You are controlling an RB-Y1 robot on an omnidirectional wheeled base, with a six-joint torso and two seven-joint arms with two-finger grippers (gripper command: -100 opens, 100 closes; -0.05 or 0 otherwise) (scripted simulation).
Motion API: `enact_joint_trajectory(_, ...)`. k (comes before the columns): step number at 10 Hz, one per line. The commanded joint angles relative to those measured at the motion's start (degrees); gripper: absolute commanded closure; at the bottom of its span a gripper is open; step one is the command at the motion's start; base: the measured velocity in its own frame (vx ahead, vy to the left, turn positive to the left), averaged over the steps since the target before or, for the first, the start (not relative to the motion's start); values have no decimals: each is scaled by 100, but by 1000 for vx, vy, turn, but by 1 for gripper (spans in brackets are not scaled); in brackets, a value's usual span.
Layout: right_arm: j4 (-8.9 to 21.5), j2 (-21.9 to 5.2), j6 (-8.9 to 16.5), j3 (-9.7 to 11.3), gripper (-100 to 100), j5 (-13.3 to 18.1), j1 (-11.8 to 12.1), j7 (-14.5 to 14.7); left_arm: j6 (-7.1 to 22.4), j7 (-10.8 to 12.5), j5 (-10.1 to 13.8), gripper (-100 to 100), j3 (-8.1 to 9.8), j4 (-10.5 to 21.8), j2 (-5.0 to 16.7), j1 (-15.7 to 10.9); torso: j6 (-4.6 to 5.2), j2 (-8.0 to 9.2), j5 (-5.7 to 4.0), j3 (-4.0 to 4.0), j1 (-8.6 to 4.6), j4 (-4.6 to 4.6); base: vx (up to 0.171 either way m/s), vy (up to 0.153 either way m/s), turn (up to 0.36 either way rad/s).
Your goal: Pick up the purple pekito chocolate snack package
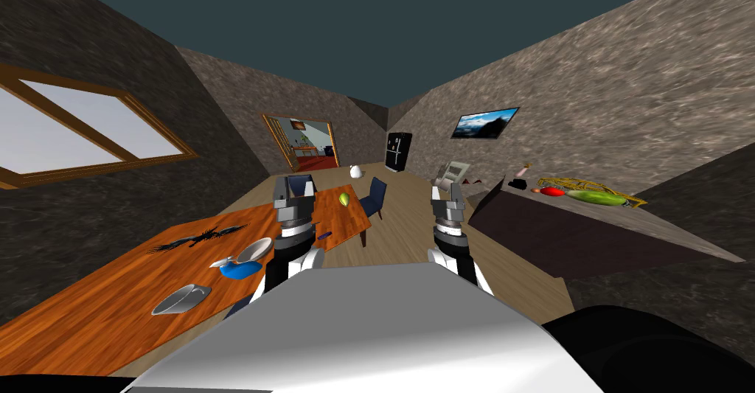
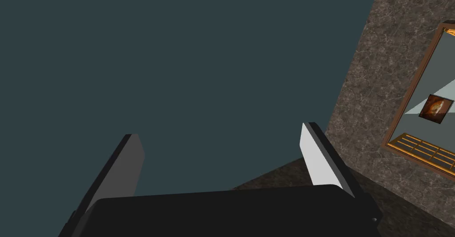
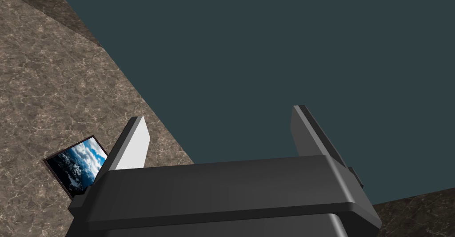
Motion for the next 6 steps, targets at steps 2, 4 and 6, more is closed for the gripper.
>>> enact_joint_trajectory(2, 0, 0, 0, 0, 0, 0, 0, 0, 78, 38, 30, -100, 44, 193, 400, -74, 0, -1, 0, -1, 2, 0, 4, -1, -2)
enact_joint_trajectory(4, 0, 0, 0, 0, 0, 0, 0, 0, 192, 95, 76, -100, 110, 467, 695, -182, 0, -5, 1, -3, 2, -1, 13, -4, -5)
enact_joint_trajectory(6, 0, 0, 0, 0, 0, 0, 0, 0, 345, 174, 139, -100, 201, 832, 908, -329, 0, -8, 1, -5, 1, -2, 18, -4, -6)
